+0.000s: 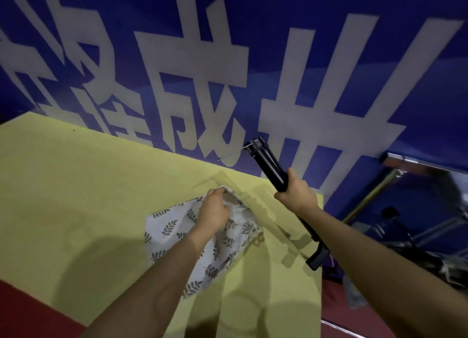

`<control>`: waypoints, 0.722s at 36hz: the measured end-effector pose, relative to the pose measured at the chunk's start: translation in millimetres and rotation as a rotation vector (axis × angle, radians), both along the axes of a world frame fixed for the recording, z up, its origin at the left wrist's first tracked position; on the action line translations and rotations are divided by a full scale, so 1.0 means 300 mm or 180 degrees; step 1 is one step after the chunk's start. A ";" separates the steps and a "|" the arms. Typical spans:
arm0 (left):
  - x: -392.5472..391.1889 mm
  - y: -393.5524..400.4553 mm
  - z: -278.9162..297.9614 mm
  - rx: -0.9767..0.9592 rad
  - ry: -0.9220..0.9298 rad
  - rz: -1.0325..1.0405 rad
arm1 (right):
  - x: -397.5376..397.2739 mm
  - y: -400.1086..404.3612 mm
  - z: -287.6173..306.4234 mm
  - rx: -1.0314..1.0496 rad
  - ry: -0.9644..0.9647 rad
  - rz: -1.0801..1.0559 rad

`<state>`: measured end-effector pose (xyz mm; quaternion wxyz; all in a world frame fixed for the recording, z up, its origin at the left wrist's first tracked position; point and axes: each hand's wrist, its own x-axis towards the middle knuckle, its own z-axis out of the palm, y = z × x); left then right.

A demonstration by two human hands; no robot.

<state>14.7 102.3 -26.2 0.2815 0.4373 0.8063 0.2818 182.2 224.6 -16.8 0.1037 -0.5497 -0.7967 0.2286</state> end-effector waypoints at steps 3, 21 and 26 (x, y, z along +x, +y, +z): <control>-0.001 -0.010 0.029 0.0171 0.0032 0.0324 | 0.041 -0.036 0.011 0.0064 0.0035 -0.0010; 0.128 -0.008 0.063 0.0123 0.0495 -0.1062 | 0.109 -0.175 0.043 -0.0039 0.0202 0.0414; 0.117 0.005 0.074 0.0189 0.0434 -0.0891 | 0.120 -0.182 0.054 -0.0125 0.0437 0.0450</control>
